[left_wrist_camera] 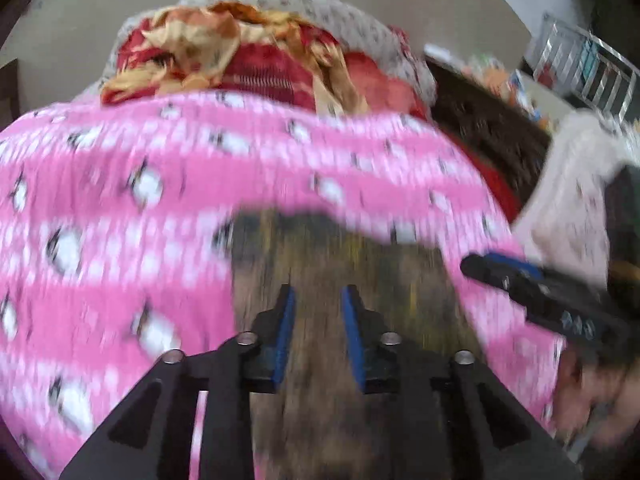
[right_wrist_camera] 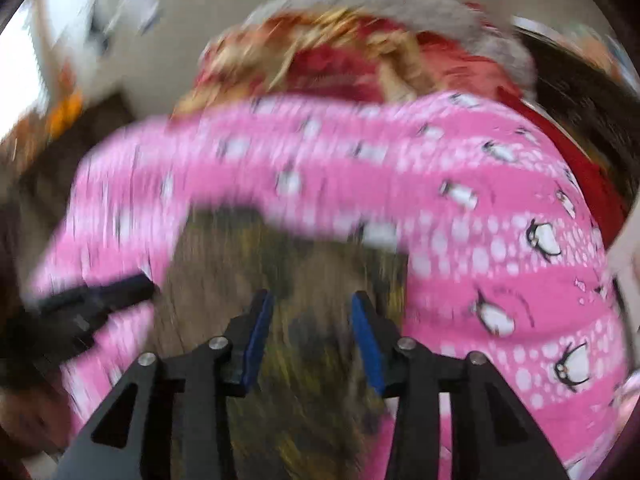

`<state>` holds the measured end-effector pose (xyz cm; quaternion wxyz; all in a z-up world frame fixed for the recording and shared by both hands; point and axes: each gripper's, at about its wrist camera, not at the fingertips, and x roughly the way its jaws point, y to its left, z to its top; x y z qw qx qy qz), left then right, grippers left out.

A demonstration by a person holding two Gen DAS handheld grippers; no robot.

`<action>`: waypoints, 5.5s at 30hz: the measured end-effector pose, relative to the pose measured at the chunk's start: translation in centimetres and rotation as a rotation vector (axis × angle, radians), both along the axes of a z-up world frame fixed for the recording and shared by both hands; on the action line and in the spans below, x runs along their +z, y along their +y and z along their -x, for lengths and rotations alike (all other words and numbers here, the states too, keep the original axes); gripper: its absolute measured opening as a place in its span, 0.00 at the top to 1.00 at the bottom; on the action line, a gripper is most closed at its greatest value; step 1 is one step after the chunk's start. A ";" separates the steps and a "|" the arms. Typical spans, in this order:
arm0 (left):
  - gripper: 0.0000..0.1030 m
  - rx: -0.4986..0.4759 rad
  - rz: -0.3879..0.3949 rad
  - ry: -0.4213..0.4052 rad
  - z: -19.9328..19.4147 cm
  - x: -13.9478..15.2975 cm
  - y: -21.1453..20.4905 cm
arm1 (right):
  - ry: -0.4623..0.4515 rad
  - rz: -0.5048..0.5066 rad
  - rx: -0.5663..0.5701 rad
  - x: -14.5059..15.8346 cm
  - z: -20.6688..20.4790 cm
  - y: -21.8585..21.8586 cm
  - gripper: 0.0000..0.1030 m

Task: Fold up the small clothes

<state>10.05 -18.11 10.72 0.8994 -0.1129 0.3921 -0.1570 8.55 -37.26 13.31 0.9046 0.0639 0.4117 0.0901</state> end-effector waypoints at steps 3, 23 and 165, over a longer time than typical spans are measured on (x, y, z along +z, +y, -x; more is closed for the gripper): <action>0.90 0.085 0.048 0.018 -4.4 -1.4 -0.9 | -0.012 0.020 -0.159 -1.1 -2.8 0.5 0.38; 0.84 0.046 -0.008 0.082 -6.5 -5.3 -1.5 | 0.089 -0.383 -0.164 -9.2 -5.0 -4.8 0.19; 0.26 0.101 -0.088 0.052 16.4 -4.4 14.4 | 0.092 0.253 -0.023 -4.2 14.1 9.7 0.03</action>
